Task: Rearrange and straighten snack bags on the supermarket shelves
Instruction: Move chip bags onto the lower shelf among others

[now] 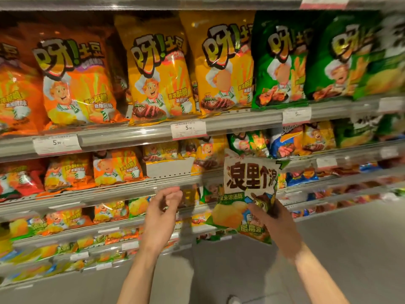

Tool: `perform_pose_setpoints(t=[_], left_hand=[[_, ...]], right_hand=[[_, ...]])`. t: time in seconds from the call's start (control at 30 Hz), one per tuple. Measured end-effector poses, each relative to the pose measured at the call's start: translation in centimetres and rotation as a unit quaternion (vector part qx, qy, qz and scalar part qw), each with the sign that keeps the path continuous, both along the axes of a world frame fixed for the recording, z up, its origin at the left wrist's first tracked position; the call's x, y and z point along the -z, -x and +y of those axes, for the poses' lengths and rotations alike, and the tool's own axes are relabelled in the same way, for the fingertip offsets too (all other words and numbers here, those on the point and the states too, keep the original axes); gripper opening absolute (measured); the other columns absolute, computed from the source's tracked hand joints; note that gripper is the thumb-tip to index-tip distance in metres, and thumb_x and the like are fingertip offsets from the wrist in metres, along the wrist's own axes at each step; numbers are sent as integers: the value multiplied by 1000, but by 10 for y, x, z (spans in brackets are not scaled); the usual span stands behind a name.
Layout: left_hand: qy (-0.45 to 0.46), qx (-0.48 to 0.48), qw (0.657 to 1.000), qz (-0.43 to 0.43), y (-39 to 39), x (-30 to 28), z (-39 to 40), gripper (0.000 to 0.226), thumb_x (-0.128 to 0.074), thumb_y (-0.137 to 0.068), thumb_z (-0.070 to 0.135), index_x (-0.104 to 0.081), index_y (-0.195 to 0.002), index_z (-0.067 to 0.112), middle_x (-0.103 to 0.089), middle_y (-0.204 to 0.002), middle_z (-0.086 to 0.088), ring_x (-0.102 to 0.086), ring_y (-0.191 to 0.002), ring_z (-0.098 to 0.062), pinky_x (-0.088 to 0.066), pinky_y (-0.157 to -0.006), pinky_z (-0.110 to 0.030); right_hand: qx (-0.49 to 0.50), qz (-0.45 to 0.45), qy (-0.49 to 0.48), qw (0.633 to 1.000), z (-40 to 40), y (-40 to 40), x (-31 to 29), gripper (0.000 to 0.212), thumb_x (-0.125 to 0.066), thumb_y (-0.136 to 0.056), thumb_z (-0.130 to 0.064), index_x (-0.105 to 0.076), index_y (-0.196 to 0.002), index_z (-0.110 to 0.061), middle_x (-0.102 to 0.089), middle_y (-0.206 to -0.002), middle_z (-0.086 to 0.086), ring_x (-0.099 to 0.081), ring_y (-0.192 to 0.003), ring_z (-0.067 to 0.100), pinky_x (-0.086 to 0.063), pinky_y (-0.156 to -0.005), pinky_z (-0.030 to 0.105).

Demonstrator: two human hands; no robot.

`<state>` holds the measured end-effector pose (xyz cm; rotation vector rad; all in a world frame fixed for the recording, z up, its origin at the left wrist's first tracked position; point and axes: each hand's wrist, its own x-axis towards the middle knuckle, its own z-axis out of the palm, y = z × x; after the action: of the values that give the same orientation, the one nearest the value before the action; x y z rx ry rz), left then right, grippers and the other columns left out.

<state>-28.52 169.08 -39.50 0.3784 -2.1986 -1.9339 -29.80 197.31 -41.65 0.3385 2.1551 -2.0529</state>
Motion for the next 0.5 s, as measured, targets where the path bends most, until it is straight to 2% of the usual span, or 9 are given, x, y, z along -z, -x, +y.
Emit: perform_pose_setpoints(t=[0.1, 0.2, 0.27, 0.37, 0.43, 0.5], left_hand=[[-6, 4, 1000, 4, 6, -5, 24, 12, -66, -97, 27, -73, -107, 25, -75, -102, 0, -67, -91, 2, -52, -78, -15], [-6, 5, 1000, 9, 13, -10, 55, 15, -66, -97, 28, -73, -109, 22, -76, -103, 3, -71, -100, -13, -55, -92, -31], [-3, 0, 1000, 11, 18, -12, 81, 14, -67, -97, 28, -74, -108, 22, -77, -101, 7, -70, -101, -12, -55, -94, -38], [1, -12, 1000, 25, 26, -14, 125, 12, -66, -98, 28, -75, -105, 26, -76, -99, 18, -68, -96, 4, -54, -89, -26], [-7, -19, 999, 30, 33, -14, 160, 12, -65, -98, 31, -74, -106, 28, -76, -99, 21, -68, -94, 5, -51, -82, -16], [-25, -29, 999, 24, 38, -14, 196, 15, -66, -96, 34, -74, -106, 27, -76, -101, 19, -69, -96, 4, -48, -82, -15]], right_hand=[[17, -4, 2, 1000, 24, 1, -1, 61, -86, -62, -59, -68, -116, -38, -79, -106, -11, -76, -96, 12, -62, -81, 33], [32, -3, 2, 999, 51, 11, -1, 68, -87, -54, -63, -68, -114, -37, -79, -102, -14, -76, -93, 9, -62, -73, 26], [35, 2, 7, 999, 73, 19, -2, 67, -86, -54, -62, -69, -114, -37, -79, -102, -14, -76, -93, 7, -62, -74, 27], [18, 9, 1, 1000, 115, 31, -5, 72, -85, -53, -66, -67, -117, -38, -78, -103, -16, -75, -94, 6, -60, -83, 33], [4, 10, 6, 1000, 151, 41, -6, 70, -83, -51, -68, -65, -113, -41, -77, -99, -23, -74, -90, 0, -58, -75, 24], [-5, 16, 6, 1000, 187, 49, -9, 64, -82, -52, -65, -64, -109, -43, -75, -94, -27, -72, -86, -4, -54, -64, 13]])
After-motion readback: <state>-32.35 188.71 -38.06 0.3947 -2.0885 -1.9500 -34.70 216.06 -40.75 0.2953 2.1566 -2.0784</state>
